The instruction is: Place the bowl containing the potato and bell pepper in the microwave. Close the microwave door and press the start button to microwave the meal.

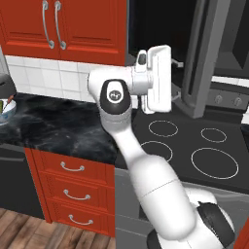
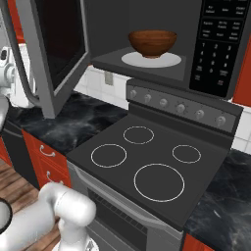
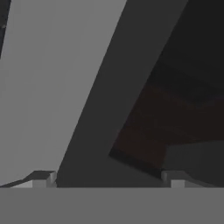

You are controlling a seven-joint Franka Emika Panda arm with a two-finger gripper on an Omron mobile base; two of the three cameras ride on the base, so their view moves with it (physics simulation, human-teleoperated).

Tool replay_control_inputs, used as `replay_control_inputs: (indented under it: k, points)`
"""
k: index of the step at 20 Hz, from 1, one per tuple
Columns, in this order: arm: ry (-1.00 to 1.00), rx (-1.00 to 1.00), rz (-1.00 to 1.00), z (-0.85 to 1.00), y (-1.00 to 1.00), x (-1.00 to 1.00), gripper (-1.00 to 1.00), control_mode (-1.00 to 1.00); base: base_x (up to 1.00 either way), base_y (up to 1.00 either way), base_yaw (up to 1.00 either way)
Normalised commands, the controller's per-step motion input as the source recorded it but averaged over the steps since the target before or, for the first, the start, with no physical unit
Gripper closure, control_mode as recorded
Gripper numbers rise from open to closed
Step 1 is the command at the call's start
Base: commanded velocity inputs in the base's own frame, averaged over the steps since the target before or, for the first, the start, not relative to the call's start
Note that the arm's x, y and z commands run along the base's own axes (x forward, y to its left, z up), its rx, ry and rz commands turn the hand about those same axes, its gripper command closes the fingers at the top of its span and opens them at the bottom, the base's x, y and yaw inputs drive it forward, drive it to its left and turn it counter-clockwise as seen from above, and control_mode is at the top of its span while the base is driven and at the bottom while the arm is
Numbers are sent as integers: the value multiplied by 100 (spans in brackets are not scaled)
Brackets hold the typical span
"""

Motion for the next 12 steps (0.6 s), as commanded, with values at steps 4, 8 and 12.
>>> replay_control_inputs:
  k: [4,8,12]
  points:
    - [0,18,13,9,-100,24,-100,-100,0,0,0]
    - [0,17,14,5,-100,46,-100,-100,0,0,0]
    - [-3,15,16,-1,-94,77,-100,-100,0,0,0]
